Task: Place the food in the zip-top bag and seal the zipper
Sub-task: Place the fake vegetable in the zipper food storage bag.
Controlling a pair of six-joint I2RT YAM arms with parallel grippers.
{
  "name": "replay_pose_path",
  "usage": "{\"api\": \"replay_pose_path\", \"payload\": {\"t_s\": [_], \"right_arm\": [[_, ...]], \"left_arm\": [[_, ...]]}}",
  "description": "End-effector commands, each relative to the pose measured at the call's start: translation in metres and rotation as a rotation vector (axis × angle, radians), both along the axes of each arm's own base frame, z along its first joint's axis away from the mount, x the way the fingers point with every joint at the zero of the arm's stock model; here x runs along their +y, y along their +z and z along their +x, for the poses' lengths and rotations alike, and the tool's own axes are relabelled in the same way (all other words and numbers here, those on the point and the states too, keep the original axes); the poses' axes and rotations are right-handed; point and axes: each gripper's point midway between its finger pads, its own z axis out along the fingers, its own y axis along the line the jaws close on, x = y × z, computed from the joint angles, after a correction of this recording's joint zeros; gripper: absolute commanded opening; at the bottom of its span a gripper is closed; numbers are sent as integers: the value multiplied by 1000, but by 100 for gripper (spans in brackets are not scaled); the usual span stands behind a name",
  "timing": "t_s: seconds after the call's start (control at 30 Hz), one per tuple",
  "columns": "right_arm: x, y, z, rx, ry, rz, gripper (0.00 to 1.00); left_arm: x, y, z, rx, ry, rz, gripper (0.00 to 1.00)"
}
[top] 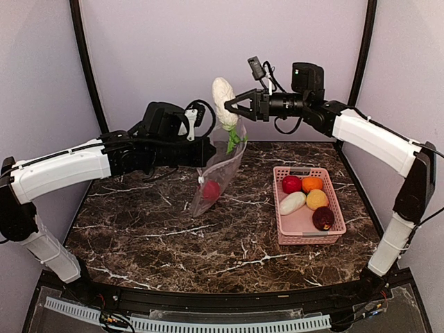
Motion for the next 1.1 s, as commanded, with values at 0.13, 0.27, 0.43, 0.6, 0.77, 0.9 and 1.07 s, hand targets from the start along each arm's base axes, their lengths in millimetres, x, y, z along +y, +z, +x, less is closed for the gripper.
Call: {"api": "replay_pose_path", "payload": {"t_s": [0.13, 0.27, 0.43, 0.6, 0.77, 0.9, 1.07], "right_arm": [[16, -7, 0, -37, -9, 21, 0], [13, -14, -8, -47, 5, 10, 8], [8, -21, -22, -74, 46, -11, 46], [3, -13, -32, -103, 69, -13, 66], [-3, -6, -48, -111, 124, -22, 81], [-12, -4, -66, -145, 195, -47, 82], [-32, -18, -94, -195, 265, -116, 82]], "left_arm": [[2, 29, -1, -21, 14, -107, 1], [4, 31, -1, -26, 23, -113, 1], [7, 30, 0, -32, 36, -110, 1], [10, 26, 1, -30, 44, -107, 1], [13, 24, 0, -28, 48, -103, 1], [17, 22, 0, -33, 54, -90, 1], [28, 14, 2, -53, 69, -15, 1]]}}
